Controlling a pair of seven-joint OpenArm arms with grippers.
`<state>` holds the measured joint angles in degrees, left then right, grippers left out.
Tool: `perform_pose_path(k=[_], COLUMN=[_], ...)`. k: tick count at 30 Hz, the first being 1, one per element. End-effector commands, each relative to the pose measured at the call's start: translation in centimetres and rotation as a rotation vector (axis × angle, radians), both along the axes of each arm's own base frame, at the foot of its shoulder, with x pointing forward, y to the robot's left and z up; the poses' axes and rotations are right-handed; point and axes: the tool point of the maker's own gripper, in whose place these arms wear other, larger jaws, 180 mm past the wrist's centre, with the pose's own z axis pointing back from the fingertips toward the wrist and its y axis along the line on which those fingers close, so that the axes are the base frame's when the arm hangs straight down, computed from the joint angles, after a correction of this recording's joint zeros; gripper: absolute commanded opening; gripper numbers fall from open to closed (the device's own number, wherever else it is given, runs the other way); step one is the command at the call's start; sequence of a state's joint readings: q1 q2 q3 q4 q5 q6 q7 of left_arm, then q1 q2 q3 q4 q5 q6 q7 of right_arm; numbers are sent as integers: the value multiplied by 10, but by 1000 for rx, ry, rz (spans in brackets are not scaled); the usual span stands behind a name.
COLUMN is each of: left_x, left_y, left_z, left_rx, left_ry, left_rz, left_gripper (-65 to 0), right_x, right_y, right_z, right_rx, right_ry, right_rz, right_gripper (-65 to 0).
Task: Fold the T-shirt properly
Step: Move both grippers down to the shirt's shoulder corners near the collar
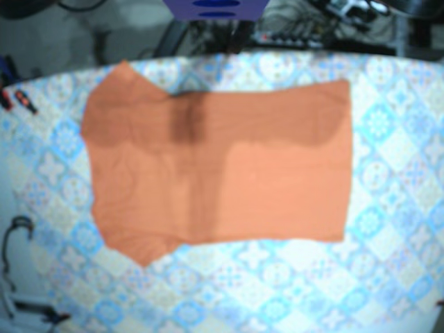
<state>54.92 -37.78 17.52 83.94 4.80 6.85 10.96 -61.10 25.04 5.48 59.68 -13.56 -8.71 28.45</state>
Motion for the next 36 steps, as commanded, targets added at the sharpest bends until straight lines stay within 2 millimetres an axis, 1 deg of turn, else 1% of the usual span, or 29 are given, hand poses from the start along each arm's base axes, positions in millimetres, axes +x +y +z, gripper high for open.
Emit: perform_pose_path(k=[1,3,6,9,11,13,16,18,20,22,25,27,28,31,36], left_x=[10,25,60,83,92,96,97,98,106,117,127,129,132,137,149], left_y=[0,4,10,21,27,32,29,26,17,4,-8,-9,-8,-6,-9], left_z=[13,33,66,91,100,105,105,106,112,123,132,134,135,138,142], left_rx=[-4,5,26,92,146,203,255,280,292,300,319,349,367,399,405], left_ry=[-30,-69,-169,-242,-276,-296,-285,-284,-313,-355,-389,-399,-404,-413,-435], left_rz=[-27,-26,-3,-48,-111,-191,-330,-401,-462,-518,-594,-640,-669,-737,-768], left_gripper=[-533,-532,-530,-530,-530,-530,-529,-529,-529,-528,-528,-528,-528,-528,-527], right_x=[-3,12,42,69,86,104,129,145,157,164,163,168,171,172,186], right_y=[-12,-20,-30,-36,-40,-39,-36,-25,-11,3,19,31,36,51,88], right_z=[16,35,67,95,114,130,153,165,172,172,159,151,147,133,115], right_rx=[-45,-107,-193,-252,-294,-332,-408,-447,-472,-474,-432,-404,-400,-406,-385], right_ry=[-9,-47,-113,-179,-225,-265,-310,-336,-353,-347,-298,-308,-307,-278,-313], right_rz=[21,87,190,254,290,337,433,517,601,676,740,760,789,893,1014], right_gripper=[-459,-459,-459,-459,-459,-459,-458,-458,-458,-458,-458,-458,-458,-458,-458])
